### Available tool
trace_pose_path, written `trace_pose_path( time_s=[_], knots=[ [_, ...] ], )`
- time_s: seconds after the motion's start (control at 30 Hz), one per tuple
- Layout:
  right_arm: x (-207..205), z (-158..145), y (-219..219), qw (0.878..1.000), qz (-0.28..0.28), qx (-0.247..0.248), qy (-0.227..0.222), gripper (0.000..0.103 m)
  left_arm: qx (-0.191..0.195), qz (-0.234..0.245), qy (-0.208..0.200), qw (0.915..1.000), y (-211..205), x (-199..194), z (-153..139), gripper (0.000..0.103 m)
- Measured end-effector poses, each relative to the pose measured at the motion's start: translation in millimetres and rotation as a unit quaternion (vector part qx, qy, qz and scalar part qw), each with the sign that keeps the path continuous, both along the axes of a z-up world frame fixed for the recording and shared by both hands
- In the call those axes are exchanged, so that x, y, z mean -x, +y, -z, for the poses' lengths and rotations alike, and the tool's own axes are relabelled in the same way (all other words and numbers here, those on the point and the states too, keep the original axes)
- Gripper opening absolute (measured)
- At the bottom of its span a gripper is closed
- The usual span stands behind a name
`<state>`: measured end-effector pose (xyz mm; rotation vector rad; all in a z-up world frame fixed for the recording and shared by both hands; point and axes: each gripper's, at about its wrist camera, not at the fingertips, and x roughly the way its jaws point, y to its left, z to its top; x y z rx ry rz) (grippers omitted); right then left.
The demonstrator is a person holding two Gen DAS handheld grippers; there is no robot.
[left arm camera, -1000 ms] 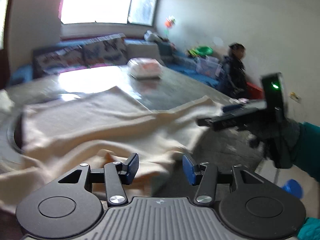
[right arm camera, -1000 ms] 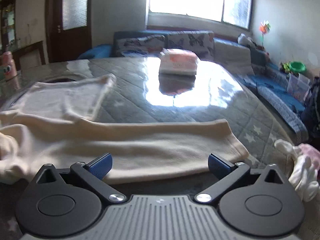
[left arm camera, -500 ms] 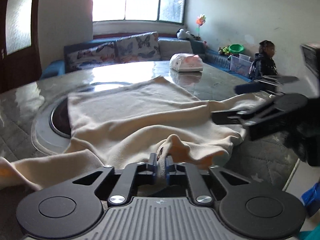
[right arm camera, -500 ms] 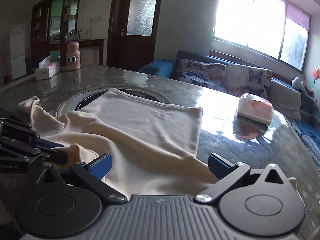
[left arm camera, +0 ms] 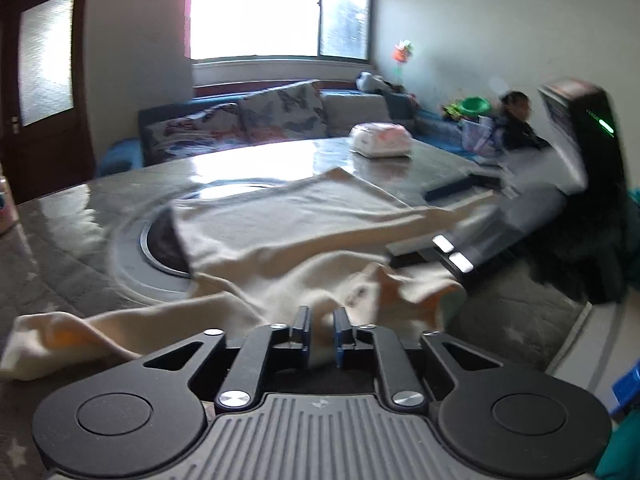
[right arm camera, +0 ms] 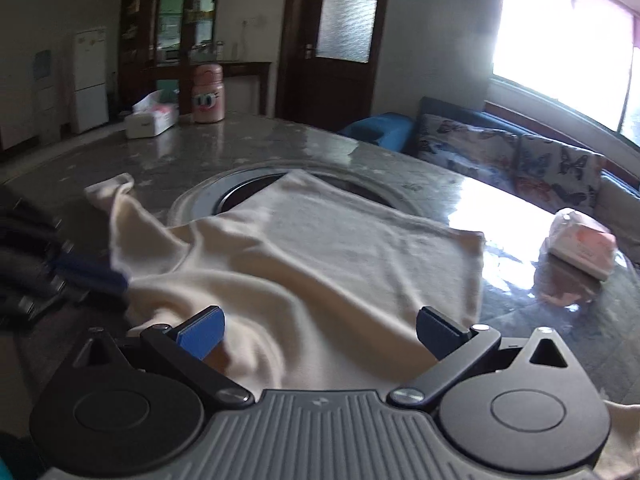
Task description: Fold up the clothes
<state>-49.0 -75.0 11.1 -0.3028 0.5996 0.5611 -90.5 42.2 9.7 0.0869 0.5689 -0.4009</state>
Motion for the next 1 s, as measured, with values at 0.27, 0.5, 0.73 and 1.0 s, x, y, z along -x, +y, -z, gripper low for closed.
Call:
trace_pose_path(
  time_s=[0.27, 0.5, 0.73, 1.0],
  knots=[
    [14, 15, 17, 0.999, -0.029, 0.004, 0.029, 0.091, 0.014, -0.090, 0.014, 0.9957, 28, -23, 3, 0.049],
    [19, 25, 16, 0.998, -0.034, 0.012, 0.048, 0.096, 0.030, -0.204, 0.022, 0.9783, 73, -32, -4, 0.056],
    [21, 26, 16, 0.998, -0.032, 0.009, 0.052, 0.100, 0.036, -0.361, 0.064, 0.9296, 122, -88, -12, 0.074],
    [21, 27, 18, 0.998, -0.033, 0.007, 0.053, 0.103, 0.009, -0.432, 0.124, 0.8933, 145, -131, 7, 0.081]
  ],
)
